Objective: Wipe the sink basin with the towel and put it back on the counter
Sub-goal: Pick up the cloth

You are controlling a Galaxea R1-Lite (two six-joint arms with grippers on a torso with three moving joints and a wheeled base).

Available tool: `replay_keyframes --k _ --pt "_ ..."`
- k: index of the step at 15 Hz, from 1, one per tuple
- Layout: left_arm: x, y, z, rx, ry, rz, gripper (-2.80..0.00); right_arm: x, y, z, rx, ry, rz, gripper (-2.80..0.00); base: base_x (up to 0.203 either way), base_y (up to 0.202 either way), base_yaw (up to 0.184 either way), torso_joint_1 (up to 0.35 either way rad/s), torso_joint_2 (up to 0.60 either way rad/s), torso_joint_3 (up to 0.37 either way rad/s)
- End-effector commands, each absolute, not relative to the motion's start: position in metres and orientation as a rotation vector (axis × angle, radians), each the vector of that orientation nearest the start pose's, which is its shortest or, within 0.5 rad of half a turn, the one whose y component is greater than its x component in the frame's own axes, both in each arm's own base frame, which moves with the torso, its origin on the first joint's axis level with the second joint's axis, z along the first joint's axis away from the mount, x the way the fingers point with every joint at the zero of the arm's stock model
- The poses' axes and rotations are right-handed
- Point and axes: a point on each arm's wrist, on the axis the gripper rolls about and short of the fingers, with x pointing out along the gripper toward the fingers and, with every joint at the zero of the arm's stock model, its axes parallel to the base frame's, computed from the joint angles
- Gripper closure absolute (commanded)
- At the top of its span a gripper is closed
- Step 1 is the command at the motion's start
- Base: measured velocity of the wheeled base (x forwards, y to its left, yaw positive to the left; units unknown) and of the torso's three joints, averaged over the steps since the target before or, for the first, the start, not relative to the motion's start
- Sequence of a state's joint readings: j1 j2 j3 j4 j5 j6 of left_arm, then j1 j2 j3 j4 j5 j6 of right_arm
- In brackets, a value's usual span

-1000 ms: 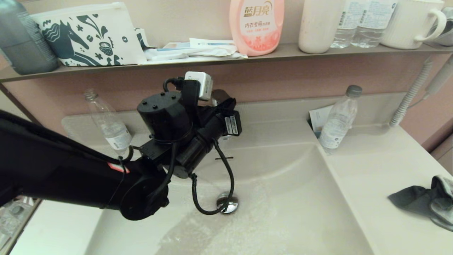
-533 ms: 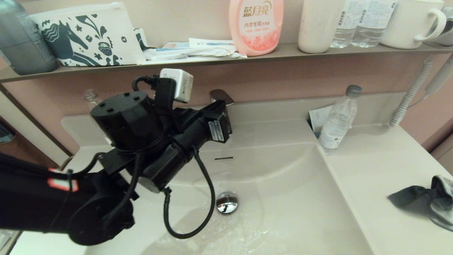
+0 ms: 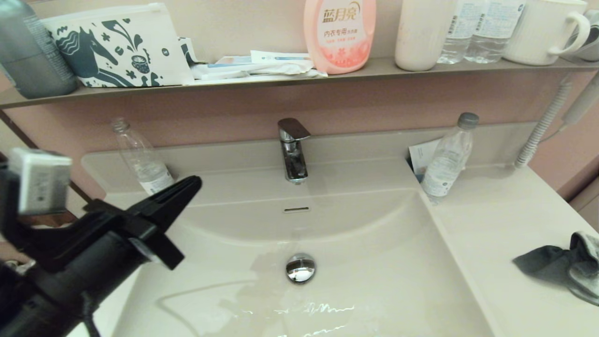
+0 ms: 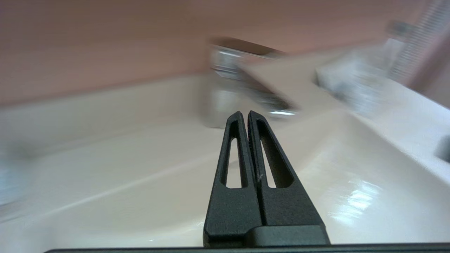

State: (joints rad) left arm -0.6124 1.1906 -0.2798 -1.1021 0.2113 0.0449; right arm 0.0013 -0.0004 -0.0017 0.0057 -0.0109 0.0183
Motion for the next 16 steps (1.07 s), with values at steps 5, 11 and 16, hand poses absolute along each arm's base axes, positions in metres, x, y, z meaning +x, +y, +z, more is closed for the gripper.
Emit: replay_keyframes --k 5,11,16 --pt "0.051 -0.003 0.214 0.047 -0.487 0.04 0.0 -0.023 0.0 0.075 0.018 0.005 -0.009 0.0 0.0 0.0 0.0 0.0 0.0 0.0" --pt "-0.014 0.002 0.159 0.086 -0.329 0.047 0.0 -0.023 0.0 0.075 0.018 0.005 -0.009 0.0 0.0 0.0 0.0 0.0 0.0 0.0" --pt "-0.031 0.0 0.105 0.079 -0.131 0.006 0.0 -0.023 0.0 0.075 0.018 0.005 -0.009 0.0 0.0 0.0 0.0 0.0 0.0 0.0"
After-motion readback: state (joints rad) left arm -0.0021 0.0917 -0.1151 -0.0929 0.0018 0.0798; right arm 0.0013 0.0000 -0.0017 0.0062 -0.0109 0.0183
